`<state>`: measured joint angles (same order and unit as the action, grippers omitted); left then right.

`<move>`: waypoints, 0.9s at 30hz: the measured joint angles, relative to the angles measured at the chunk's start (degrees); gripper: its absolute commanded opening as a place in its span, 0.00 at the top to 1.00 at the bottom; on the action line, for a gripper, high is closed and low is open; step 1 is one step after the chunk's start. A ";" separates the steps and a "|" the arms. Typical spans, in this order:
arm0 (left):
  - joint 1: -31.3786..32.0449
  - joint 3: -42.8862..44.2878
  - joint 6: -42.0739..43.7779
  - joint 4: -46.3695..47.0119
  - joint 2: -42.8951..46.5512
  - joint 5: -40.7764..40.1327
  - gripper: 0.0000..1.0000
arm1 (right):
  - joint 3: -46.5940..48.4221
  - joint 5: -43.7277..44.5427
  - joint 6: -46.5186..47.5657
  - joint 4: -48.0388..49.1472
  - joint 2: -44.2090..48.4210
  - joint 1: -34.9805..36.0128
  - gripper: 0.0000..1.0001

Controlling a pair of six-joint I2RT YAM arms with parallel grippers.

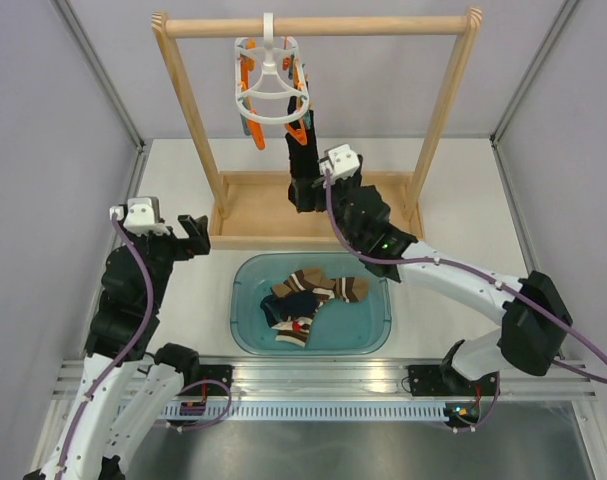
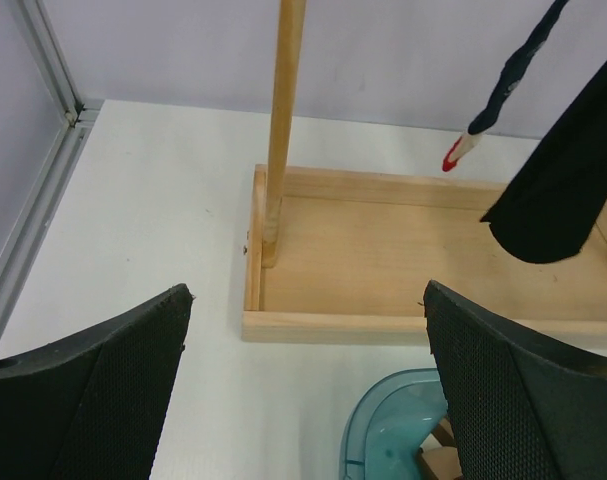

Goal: Remove the socks clipped to the hanger

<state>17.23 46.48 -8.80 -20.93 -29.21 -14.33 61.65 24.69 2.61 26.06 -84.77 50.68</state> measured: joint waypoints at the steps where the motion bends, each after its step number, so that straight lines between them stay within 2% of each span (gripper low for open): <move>1: 0.00 0.00 0.00 0.00 -0.15 0.31 0.00 | -0.02 -1.03 -0.20 0.04 1.29 -1.16 0.02; 6: 0.00 0.00 0.00 0.02 -0.79 1.25 0.00 | 0.39 -4.87 -0.70 1.64 6.47 -5.86 0.03; 11: 0.00 0.00 0.00 0.00 -1.14 1.62 0.00 | 3.63 -5.14 -0.48 2.10 6.62 -9.46 0.05; 16: 0.00 0.00 0.00 0.00 -1.84 2.51 0.00 | 9.53 -4.81 0.50 2.73 3.74 -10.84 0.09; 22: 0.00 0.00 0.00 0.02 -2.34 2.73 0.00 | 18.58 -4.52 1.90 3.82 -2.23 -10.78 0.09; 27: 0.00 0.00 0.00 0.00 -2.34 2.73 0.00 | 21.46 -5.01 2.49 4.70 -4.50 -10.40 0.09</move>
<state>17.23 46.48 -8.80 -20.93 -31.55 -11.60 83.11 19.68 5.10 30.76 -89.27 40.27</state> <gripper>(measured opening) 0.997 0.911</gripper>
